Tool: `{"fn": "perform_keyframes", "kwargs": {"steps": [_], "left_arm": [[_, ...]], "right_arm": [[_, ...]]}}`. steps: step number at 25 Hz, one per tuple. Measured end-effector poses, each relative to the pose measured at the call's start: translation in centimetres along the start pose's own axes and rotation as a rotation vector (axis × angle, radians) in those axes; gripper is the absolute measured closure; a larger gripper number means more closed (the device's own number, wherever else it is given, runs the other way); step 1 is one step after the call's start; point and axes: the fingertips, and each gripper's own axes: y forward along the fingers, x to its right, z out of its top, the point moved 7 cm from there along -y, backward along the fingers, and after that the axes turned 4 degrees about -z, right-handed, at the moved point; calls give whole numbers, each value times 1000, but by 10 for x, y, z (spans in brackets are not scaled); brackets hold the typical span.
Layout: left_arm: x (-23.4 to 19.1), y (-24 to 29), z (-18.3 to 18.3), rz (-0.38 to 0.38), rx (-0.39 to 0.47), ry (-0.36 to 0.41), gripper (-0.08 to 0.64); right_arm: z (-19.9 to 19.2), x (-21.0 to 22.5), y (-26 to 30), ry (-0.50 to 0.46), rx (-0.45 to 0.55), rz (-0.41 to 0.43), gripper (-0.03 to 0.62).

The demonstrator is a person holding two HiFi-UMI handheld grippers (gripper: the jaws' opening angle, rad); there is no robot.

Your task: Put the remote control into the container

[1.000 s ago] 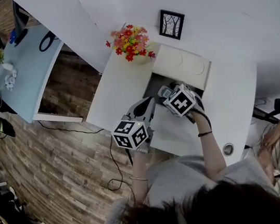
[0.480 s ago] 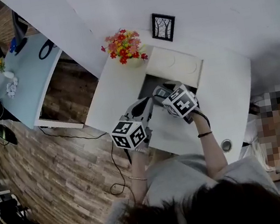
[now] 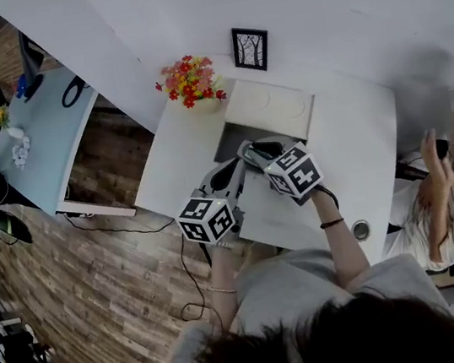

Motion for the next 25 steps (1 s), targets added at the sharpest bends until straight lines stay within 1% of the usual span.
{"fn": "perform_keyframes", "kwargs": {"steps": [9, 15, 23, 25], "left_arm": [[31, -6, 2, -5, 23, 46, 557], [52, -11, 1, -13, 40, 93, 557], [82, -24, 3, 0, 78, 151, 557], [89, -29, 2, 6, 96, 168, 557]], "right_arm": [[12, -16, -45, 19, 154, 43, 589], [15, -26, -73, 34, 253, 87, 592], [16, -39, -110, 21, 352, 92, 594], [16, -42, -116, 3, 371, 90, 594]]}}
